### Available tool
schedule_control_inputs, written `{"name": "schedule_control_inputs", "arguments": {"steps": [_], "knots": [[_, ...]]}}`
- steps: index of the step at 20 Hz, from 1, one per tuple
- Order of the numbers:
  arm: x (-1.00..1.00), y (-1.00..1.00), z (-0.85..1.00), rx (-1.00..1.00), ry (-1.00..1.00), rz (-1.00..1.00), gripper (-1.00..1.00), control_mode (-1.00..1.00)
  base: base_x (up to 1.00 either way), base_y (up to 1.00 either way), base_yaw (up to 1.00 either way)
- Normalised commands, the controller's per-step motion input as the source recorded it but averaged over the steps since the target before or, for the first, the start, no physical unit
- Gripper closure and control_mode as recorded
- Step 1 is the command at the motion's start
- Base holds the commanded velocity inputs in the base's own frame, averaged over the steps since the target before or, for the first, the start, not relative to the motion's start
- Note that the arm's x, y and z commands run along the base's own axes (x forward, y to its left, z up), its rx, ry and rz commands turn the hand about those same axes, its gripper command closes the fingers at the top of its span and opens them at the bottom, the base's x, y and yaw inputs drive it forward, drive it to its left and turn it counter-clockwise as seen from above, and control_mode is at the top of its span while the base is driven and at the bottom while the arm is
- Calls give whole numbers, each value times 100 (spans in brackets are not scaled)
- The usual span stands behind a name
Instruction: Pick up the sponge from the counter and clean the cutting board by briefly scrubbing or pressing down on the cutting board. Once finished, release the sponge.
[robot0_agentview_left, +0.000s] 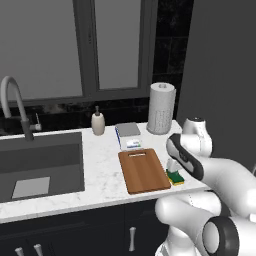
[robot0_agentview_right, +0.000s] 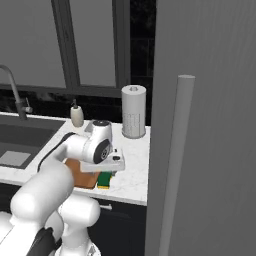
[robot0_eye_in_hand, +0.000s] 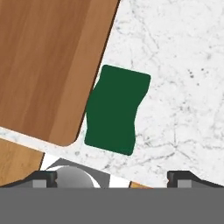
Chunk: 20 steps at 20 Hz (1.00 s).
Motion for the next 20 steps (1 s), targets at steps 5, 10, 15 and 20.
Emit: {"name": "schedule_control_inputs", "arguments": {"steps": [5, 10, 15, 20], "knots": [[28, 0, -36, 0, 0, 2, -100, -100, 0, 0, 0], [24, 0, -38, 0, 0, 0, -100, -100, 0, 0, 0], [1, -4, -43, 0, 0, 0, -100, -100, 0, 0, 0], [0, -20, -16, 0, -1, 0, -100, -100, 0, 0, 0]]}}
